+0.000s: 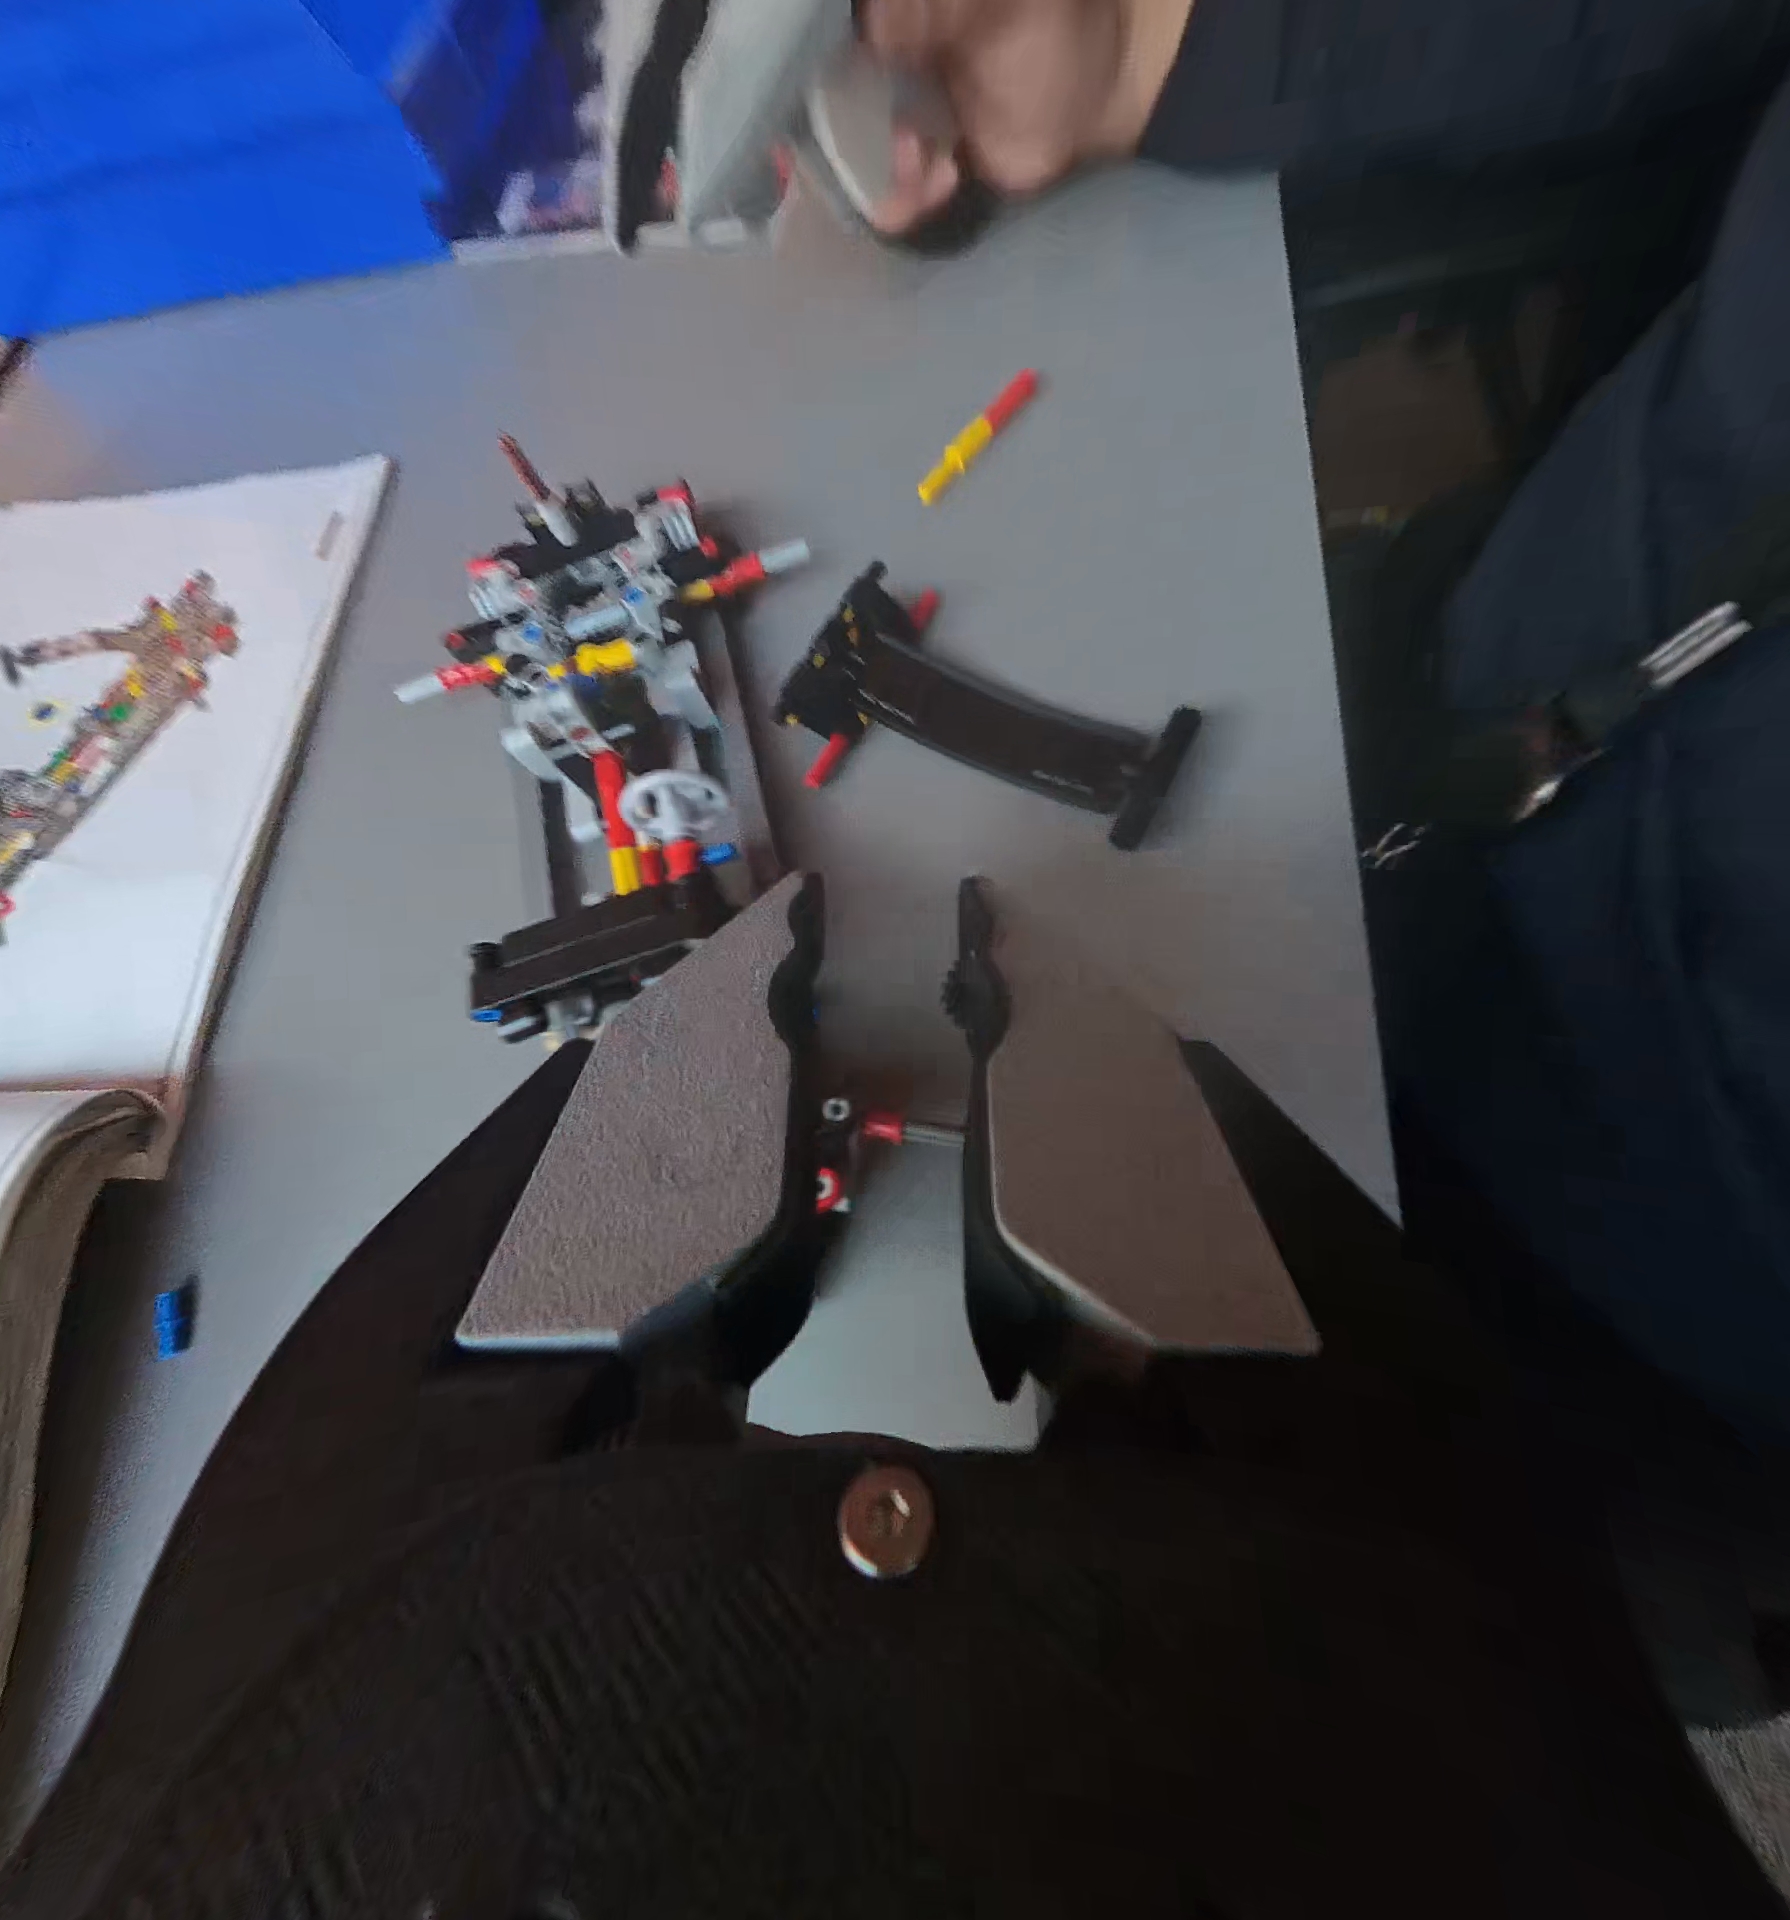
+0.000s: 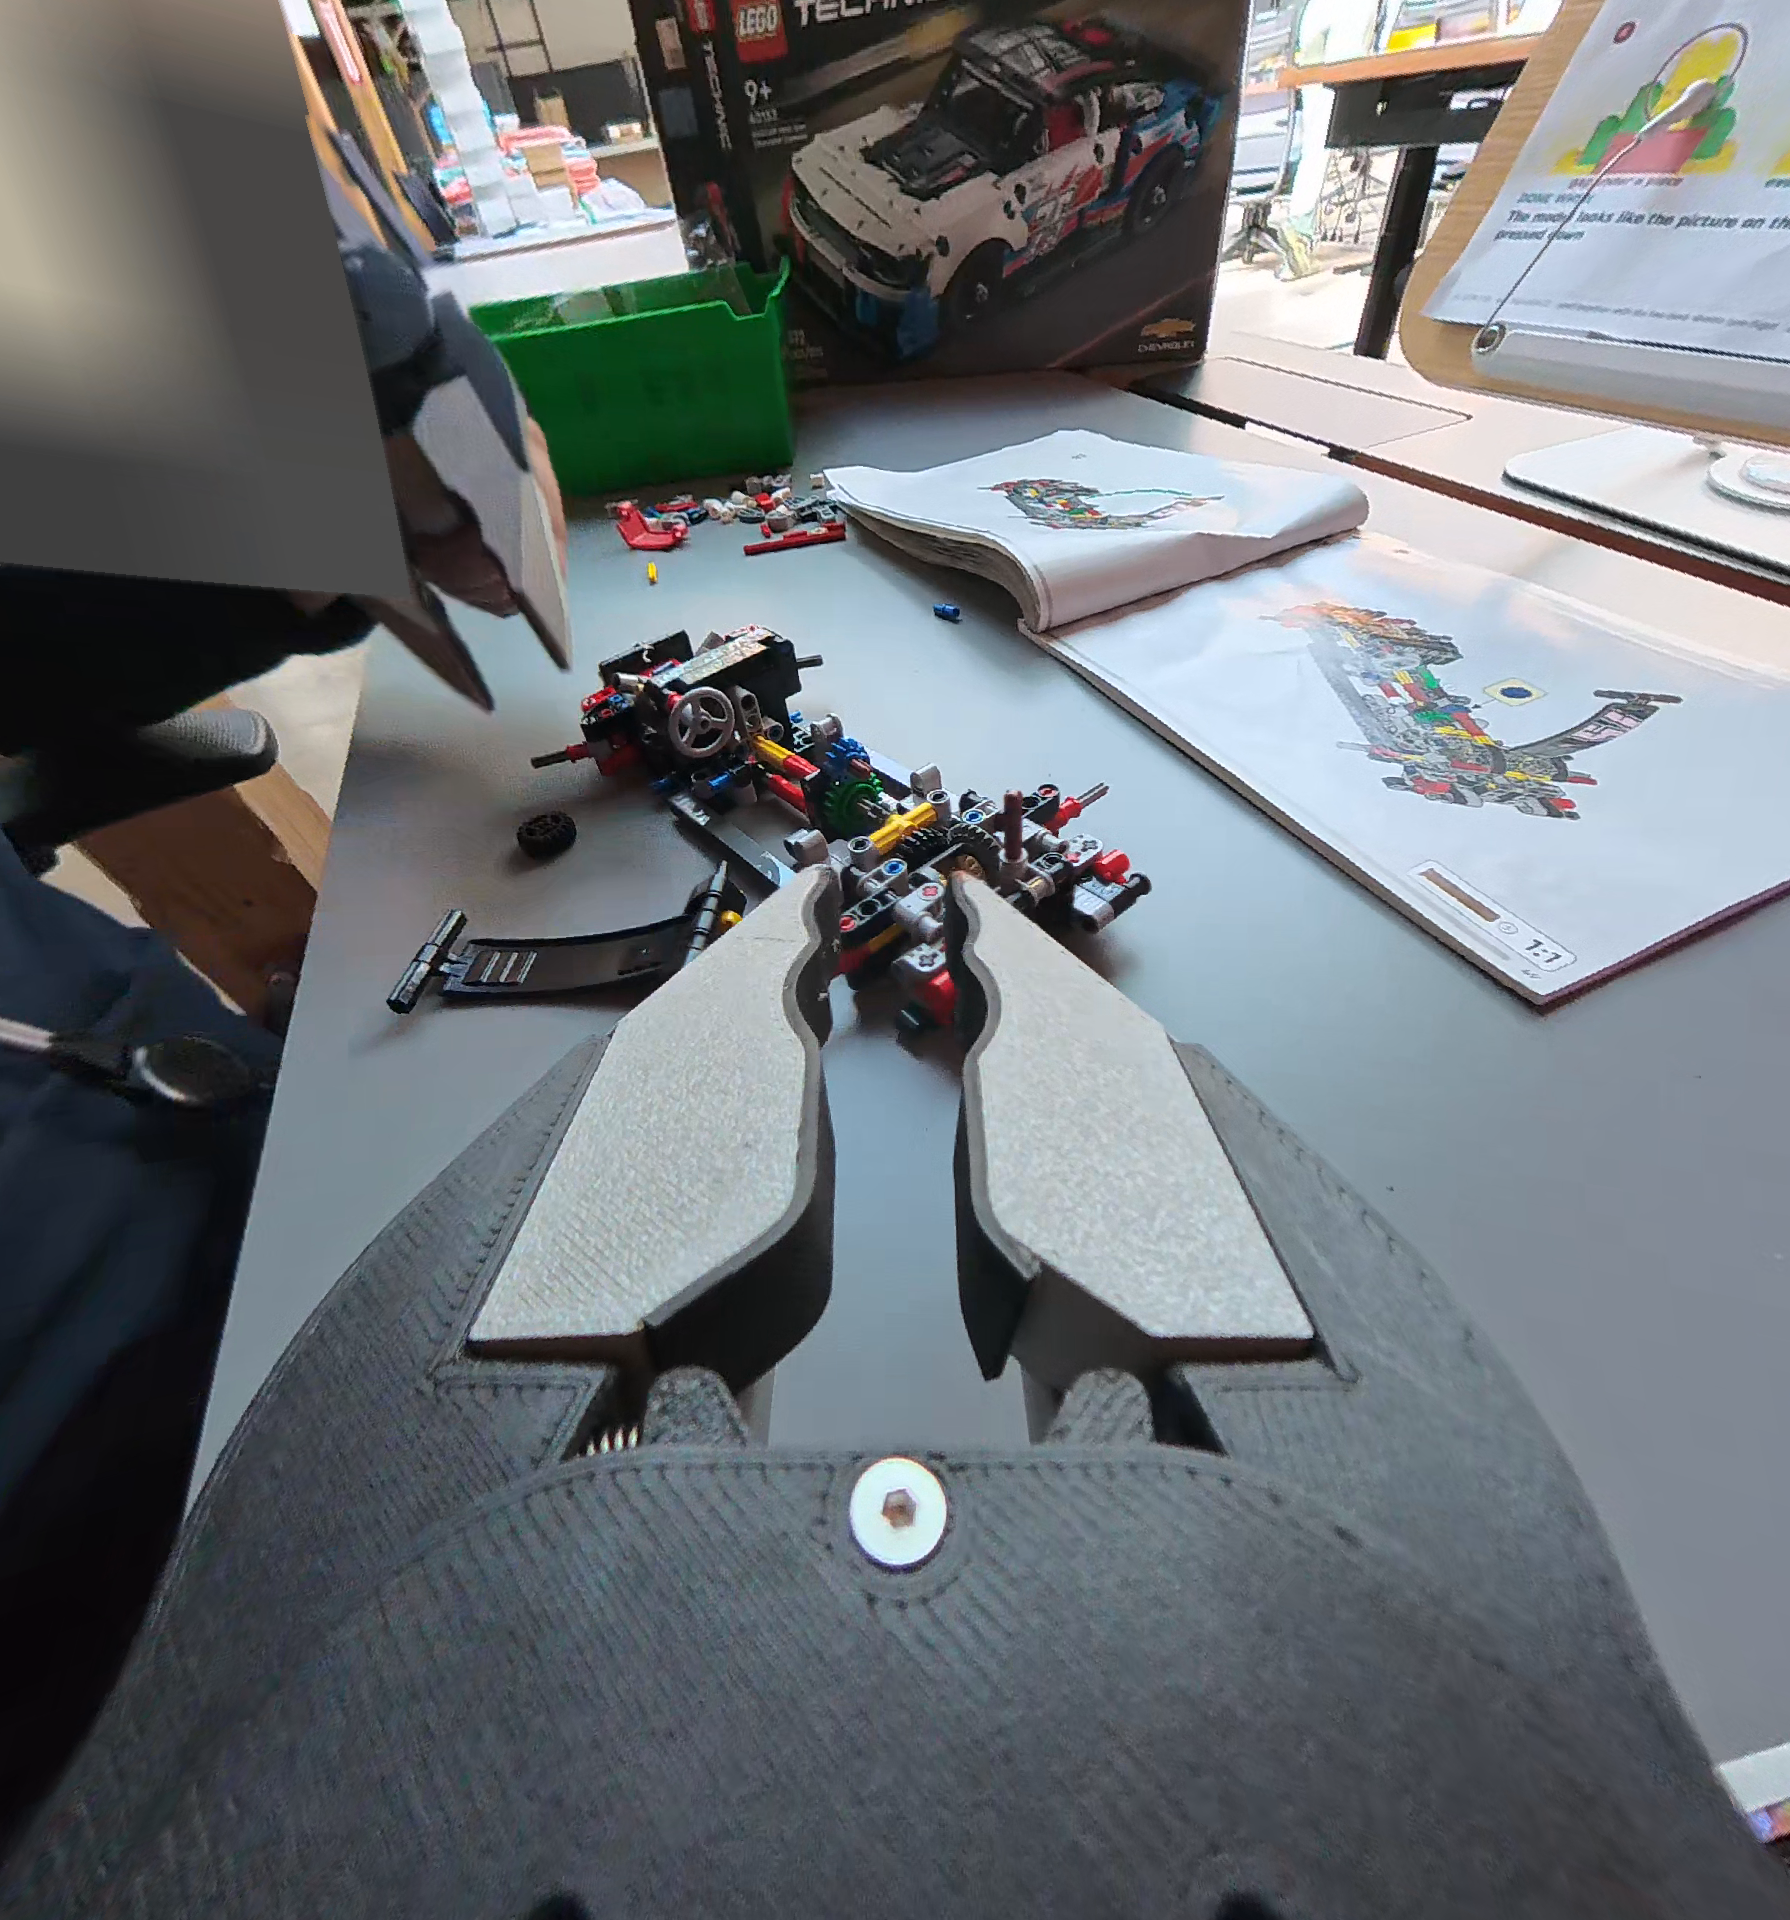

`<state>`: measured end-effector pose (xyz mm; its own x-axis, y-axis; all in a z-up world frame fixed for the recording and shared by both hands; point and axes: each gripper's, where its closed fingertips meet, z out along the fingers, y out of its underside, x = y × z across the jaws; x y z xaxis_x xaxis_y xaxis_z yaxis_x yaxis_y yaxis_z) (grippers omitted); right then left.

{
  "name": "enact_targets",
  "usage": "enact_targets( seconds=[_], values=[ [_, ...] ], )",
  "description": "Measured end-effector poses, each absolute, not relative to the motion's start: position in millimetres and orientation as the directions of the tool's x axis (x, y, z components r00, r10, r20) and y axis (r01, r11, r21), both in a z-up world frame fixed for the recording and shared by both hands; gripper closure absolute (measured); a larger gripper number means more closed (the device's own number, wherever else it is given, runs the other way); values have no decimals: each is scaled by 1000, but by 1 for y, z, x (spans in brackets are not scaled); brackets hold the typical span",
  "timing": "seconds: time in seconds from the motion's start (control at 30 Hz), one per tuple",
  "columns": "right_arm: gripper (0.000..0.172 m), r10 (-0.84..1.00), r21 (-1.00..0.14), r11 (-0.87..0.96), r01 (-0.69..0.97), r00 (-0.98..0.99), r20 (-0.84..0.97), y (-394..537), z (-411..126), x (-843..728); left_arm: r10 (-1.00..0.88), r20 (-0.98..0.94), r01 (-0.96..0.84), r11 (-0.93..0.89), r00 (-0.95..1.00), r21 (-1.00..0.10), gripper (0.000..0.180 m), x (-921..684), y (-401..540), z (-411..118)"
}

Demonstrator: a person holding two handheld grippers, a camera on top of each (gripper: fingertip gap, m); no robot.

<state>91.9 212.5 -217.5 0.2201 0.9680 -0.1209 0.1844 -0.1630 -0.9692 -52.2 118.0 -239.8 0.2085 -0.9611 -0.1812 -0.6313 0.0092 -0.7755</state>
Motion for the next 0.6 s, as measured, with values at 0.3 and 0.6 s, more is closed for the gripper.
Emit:
enact_targets(
  seconds=[0.3,0.6],
  values=[
    [155,973,-972,-156,176,196,-121,205,-216,90,-948,-207,-763,-54,242,-644,156,-50,116,-277],
    [155,973,-970,-188,157,165,-162,204,-214,90,-976,-86,-778,-105,200,-620,173,-53,115,-293]
  ],
)
